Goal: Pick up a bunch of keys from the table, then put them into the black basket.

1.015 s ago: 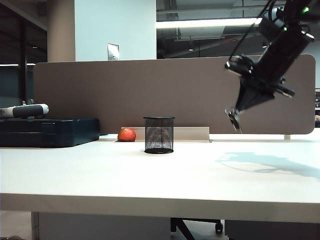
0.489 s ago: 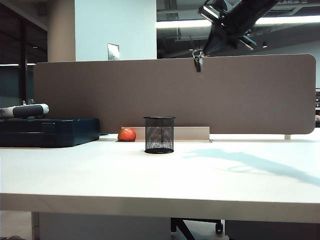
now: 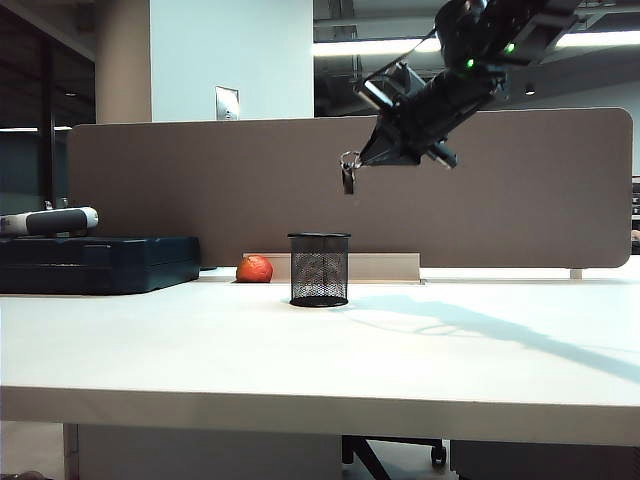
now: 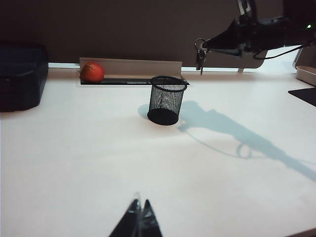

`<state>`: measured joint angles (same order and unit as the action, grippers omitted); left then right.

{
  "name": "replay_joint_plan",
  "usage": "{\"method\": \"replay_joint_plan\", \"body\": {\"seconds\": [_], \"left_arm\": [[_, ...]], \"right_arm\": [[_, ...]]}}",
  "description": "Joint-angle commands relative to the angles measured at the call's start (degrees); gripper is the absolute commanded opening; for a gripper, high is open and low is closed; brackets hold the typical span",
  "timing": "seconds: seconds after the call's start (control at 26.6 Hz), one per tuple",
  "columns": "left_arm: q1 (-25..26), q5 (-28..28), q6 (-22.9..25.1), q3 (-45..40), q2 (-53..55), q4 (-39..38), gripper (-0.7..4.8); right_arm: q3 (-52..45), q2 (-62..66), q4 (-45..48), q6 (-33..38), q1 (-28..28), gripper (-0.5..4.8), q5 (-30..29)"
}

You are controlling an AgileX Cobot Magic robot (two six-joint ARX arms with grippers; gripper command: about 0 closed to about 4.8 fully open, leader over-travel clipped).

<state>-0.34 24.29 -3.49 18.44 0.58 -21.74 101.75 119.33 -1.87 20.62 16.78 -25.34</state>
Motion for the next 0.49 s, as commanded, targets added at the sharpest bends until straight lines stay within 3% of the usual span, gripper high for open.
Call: {"method": "replay_joint_plan", "body": {"seconds": [0.04,0.3,0.49], "left_arm": [[0.0,0.2,0.0,0.2,0.1,-0.1,-0.06],[0.0,0.2,0.0,0.2,0.1,-0.6,-0.06],[0.0,0.2,0.0,0.2,0.1,-0.7,-0.06]], "right_arm": [[2.9,2.7,3.9,1.7,0.6,-0.09,-0.5],[13.5,11.3,3.9,4.9,2.0,-0.09,-1.4],[13.8,14.7,5.6,5.4,2.5,-0.09,-0.2]]}}
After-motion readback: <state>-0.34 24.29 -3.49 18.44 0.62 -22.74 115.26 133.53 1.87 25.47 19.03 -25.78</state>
